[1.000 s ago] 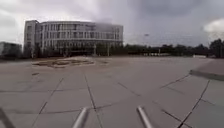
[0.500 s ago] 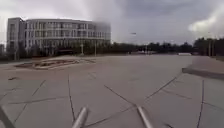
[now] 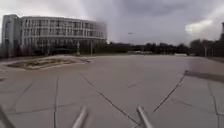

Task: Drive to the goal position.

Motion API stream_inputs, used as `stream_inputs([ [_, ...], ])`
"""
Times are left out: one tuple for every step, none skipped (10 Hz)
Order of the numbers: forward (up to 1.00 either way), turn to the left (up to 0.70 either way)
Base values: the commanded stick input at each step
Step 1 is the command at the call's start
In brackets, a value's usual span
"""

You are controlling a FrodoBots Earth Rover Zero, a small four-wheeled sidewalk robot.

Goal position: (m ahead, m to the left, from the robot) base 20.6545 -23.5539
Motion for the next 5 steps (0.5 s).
stream_inputs([
  [0.85,-0.27],
  [0.85,-0.27],
  [0.85,-0.27],
  [0.85,-0.27],
  [0.85,-0.27],
])
